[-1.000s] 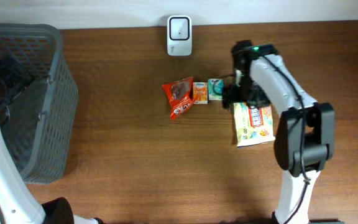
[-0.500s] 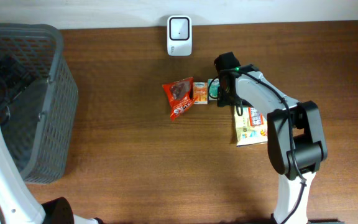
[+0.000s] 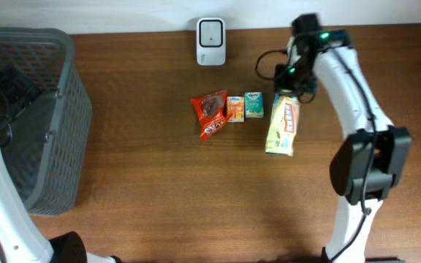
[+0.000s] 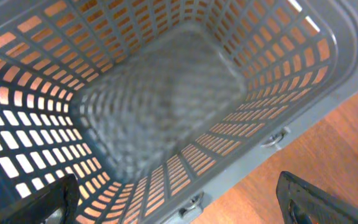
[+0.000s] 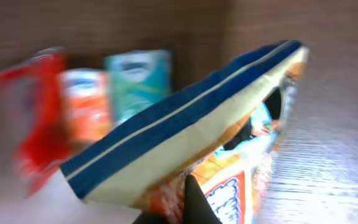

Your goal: Scan the item barcode

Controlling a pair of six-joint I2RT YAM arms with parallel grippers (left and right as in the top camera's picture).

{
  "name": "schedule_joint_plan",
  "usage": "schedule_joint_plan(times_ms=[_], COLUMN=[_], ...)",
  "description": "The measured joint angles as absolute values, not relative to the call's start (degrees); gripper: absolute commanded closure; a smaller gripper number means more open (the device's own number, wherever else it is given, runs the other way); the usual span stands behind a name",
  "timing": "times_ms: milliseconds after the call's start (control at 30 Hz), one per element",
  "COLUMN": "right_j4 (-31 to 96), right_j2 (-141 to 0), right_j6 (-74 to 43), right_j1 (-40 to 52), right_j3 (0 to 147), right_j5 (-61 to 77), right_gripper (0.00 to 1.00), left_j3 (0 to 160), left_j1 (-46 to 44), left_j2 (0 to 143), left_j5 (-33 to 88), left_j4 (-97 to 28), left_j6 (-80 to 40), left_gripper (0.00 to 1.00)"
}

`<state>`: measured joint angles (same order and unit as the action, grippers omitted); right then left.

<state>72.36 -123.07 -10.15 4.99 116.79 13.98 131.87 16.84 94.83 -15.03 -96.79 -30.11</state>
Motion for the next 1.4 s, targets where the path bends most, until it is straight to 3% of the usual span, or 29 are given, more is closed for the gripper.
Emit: schedule_joint_plan(times_ms=[133, 333, 400, 433, 467, 500, 533, 667, 800, 833, 900, 933, 1133, 1267, 1400], right_j4=[77.0, 73.1, 73.6, 75.0, 76.9, 80.5, 83.4, 94.2, 96.4, 96.6, 96.8, 96.7, 84.3, 68.5, 58.0], right_j2=[-123.0, -125.2, -127.5, -128.2, -128.3, -128.5, -128.7, -128.6, -128.6, -128.6, -128.6, -128.6, -128.3, -125.6, -126.0], right_j6=[-1.2, 1.8, 2.0, 2.0, 2.0, 2.0, 2.2, 2.2, 1.6, -0.2, -2.8, -3.3, -4.7, -10.6, -13.2], right_j1=[-0.3, -12.3, -16.4, -19.1, -21.1, -23.5, -24.7, -24.2, -14.8, -11.2, -7.0, -6.0, -3.8, -3.8, -1.2], right_j3=[117.5, 107.1, 105.4, 105.4, 105.5, 107.1, 108.9, 117.3, 117.2, 116.0, 112.9, 110.9, 95.0, 91.5, 93.8], right_j5=[31.2, 37.8, 37.6, 36.3, 35.4, 34.0, 32.3, 25.5, 14.3, 10.1, 5.8, 4.3, 4.2, 16.8, 30.5], right_gripper=[0.96, 0.95, 0.74, 0.72, 0.49, 0.11, 0.04, 0.06, 0.05, 0.19, 0.35, 0.37, 0.36, 0.36, 0.18], left_j3=[131.9, 131.9, 131.9, 131.9, 131.9, 131.9, 131.9, 131.9, 131.9, 131.9, 131.9, 131.9, 131.9, 131.9, 131.9], left_j1=[16.8, 16.8, 16.8, 16.8, 16.8, 16.8, 16.8, 16.8, 16.8, 16.8, 16.8, 16.8, 16.8, 16.8, 16.8], left_j2=[94.8, 94.8, 94.8, 94.8, 94.8, 94.8, 94.8, 94.8, 94.8, 94.8, 94.8, 94.8, 94.8, 94.8, 94.8], left_j5=[-15.0, -15.0, -15.0, -15.0, -15.0, -15.0, -15.0, -15.0, -15.0, -15.0, -15.0, -15.0, -15.0, -15.0, -15.0], left_j4=[-96.7, -96.7, -96.7, -96.7, -96.6, -96.7, -96.7, -96.7, -96.7, -96.6, -96.6, -96.6, -96.6, -96.7, -96.7], left_j6=[-30.1, -30.1, -30.1, -30.1, -30.1, -30.1, -30.1, -30.1, -30.1, -30.1, -30.1, -30.1, -30.1, -30.1, -30.1], left_gripper=[0.01, 0.01, 0.01, 0.01, 0.01, 0.01, 0.01, 0.01, 0.01, 0.01, 0.01, 0.01, 0.01, 0.01, 0.01])
